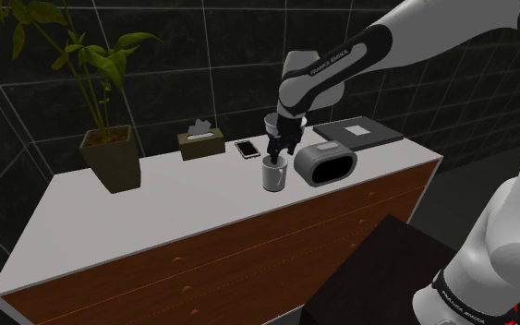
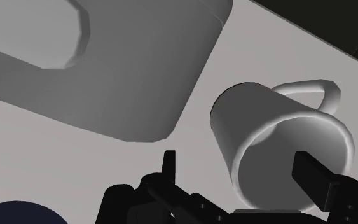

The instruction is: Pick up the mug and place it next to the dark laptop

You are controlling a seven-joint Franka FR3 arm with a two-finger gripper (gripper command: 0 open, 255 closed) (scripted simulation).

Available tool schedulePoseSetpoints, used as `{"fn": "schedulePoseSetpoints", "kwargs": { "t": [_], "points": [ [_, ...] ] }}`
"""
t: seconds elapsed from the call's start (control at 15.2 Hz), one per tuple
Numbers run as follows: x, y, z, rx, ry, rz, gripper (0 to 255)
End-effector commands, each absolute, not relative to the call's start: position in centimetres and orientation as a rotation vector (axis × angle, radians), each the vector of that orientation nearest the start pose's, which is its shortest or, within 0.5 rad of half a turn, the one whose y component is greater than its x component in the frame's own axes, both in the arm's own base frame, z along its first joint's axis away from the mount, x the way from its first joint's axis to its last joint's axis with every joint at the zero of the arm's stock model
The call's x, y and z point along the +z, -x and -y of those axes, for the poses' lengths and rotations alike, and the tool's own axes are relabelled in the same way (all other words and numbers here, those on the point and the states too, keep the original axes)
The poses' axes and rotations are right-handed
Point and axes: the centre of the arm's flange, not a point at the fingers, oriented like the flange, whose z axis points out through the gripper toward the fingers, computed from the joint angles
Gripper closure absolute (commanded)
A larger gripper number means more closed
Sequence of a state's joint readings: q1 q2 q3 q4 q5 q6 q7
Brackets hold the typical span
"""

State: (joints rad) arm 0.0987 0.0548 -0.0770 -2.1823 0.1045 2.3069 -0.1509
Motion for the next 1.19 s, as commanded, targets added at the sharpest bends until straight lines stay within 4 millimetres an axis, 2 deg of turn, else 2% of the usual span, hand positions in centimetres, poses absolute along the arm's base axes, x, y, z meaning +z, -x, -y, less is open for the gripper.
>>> {"fn": "schedulePoseSetpoints", "kwargs": {
  "t": [0.0,0.2,0.73,0.79,1.12],
  "points": [
    [36.0,-54.9,-1.6,-0.116,3.064,0.161,0],
    [34.7,-55.0,-1.7,-0.116,3.064,0.161,0],
    [34.7,-55.0,-1.7,-0.116,3.064,0.161,0],
    [34.7,-55.0,-1.7,-0.116,3.064,0.161,255],
    [34.7,-55.0,-1.7,-0.116,3.064,0.161,255]
  ]
}}
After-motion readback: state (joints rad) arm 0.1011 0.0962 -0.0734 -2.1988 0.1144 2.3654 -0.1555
